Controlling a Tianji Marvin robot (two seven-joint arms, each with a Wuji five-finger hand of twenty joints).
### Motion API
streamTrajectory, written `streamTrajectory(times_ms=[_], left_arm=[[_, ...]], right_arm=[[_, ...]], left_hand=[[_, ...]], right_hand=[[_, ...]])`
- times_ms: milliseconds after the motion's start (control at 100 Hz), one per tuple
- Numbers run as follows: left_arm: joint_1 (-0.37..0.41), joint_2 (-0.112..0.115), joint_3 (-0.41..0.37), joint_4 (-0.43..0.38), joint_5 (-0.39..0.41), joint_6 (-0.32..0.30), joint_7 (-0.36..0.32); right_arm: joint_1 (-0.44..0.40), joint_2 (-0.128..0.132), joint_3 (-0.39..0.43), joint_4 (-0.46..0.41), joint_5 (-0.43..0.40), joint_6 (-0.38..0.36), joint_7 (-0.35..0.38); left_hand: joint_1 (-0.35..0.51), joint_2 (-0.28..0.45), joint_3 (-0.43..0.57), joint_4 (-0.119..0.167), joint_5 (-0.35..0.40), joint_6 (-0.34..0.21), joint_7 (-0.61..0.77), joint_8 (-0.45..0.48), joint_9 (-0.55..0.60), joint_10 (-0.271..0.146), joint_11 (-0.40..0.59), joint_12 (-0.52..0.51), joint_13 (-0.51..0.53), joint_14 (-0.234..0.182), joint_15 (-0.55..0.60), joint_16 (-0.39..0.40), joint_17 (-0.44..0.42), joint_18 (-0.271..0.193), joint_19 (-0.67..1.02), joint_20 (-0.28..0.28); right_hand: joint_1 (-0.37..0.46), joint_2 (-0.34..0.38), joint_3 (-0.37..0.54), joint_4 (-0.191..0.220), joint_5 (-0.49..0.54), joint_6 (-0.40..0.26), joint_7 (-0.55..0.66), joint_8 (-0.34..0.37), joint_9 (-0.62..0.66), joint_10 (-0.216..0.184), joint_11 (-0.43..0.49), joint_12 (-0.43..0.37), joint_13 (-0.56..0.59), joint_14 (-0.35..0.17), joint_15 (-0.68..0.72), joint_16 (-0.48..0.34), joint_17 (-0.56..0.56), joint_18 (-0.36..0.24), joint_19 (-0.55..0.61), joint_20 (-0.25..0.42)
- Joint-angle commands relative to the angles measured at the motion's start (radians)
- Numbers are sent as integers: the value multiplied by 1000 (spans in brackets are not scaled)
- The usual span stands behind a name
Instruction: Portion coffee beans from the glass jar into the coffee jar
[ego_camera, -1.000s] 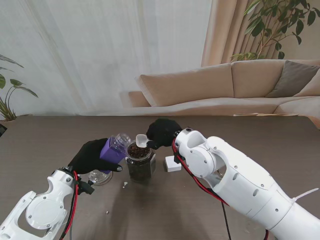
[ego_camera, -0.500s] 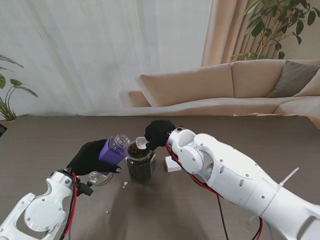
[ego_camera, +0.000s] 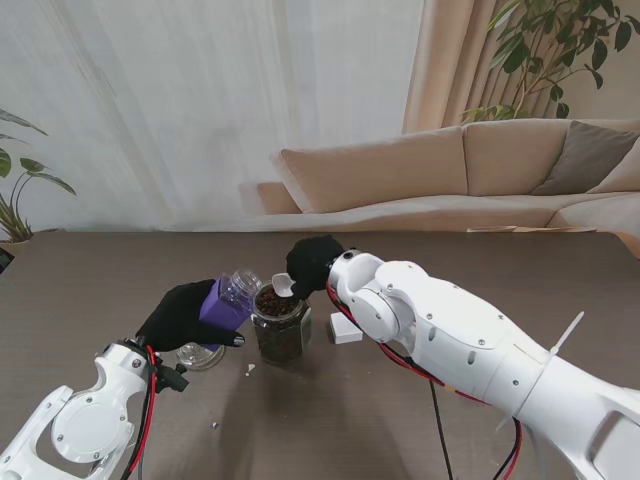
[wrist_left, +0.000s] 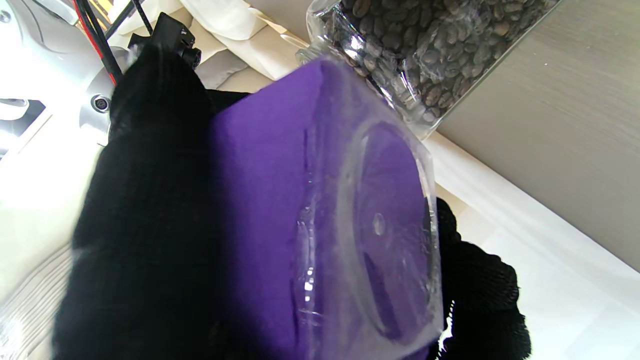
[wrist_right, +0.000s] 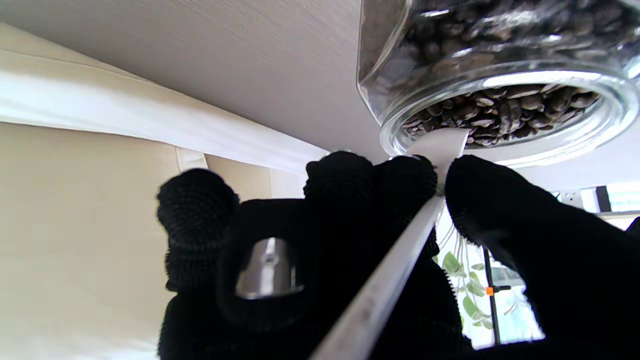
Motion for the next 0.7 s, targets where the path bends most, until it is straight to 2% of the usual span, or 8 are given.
streamTrajectory(times_ms=[0, 340, 690], left_arm=[[0, -3, 1, 1, -3, -4, -15], [3, -4, 0, 2, -2, -6, -9], [4, -4, 1, 3, -4, -6, -8]], right_arm=[[6, -3, -13, 4, -13, -17, 16], [20, -3, -47, 13, -32, -56, 15], [5, -11, -34, 3, 49, -25, 42]], left_hand=[[377, 529, 408, 22, 80, -108, 142, 35, 66, -30, 122, 47, 57, 42, 167, 46, -57, -64, 4, 25], [377, 528, 408, 21, 79, -109, 143, 34, 66, -30, 123, 47, 58, 40, 168, 46, -57, -64, 4, 25], [377, 529, 408, 22, 80, -108, 143, 34, 66, -30, 123, 47, 57, 41, 167, 46, -57, -64, 3, 25]], right_hand=[[-19, 23, 14, 37, 40, -15, 9, 19, 49, 12, 1, 14, 27, -107, 9, 4, 114, -23, -6, 3], [-23, 30, 6, 35, 35, -23, 8, 23, 41, 3, 1, 15, 27, -116, 4, 3, 113, -34, -11, 2], [-23, 30, 5, 37, 33, -25, 7, 25, 38, 1, 2, 16, 27, -116, 0, 1, 112, -37, -13, 3]])
